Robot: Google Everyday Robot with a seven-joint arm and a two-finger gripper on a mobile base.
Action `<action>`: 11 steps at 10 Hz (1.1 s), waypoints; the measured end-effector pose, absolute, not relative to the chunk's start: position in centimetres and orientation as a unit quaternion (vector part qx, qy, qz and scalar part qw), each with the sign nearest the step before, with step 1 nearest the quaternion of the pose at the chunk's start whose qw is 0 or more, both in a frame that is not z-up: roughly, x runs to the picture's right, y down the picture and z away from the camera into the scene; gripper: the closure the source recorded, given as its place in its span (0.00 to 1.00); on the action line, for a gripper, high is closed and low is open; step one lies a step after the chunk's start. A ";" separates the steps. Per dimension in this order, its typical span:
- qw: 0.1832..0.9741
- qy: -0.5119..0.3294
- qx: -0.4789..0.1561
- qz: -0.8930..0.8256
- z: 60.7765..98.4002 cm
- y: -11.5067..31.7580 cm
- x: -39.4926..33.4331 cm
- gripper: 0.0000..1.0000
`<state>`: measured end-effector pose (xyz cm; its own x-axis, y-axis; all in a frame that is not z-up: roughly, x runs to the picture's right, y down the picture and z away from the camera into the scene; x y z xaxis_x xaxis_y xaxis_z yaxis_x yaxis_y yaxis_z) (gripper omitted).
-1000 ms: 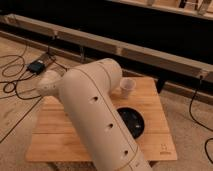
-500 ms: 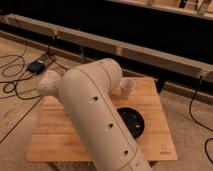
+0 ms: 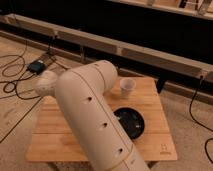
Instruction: Wipe the white sponge on the table
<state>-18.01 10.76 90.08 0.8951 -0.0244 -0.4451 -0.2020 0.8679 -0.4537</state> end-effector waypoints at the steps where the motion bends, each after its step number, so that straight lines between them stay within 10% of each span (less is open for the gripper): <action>1: 0.942 0.218 -0.252 0.045 90.6 10.7 -18.5 0.25; 6: 0.945 0.193 -0.261 0.033 92.2 11.3 -20.5 0.28; 11: 0.943 0.180 -0.277 0.048 92.8 11.9 -20.6 0.75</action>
<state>-20.62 11.87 92.83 0.9310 -0.0096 -0.3648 -0.1890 0.8424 -0.5046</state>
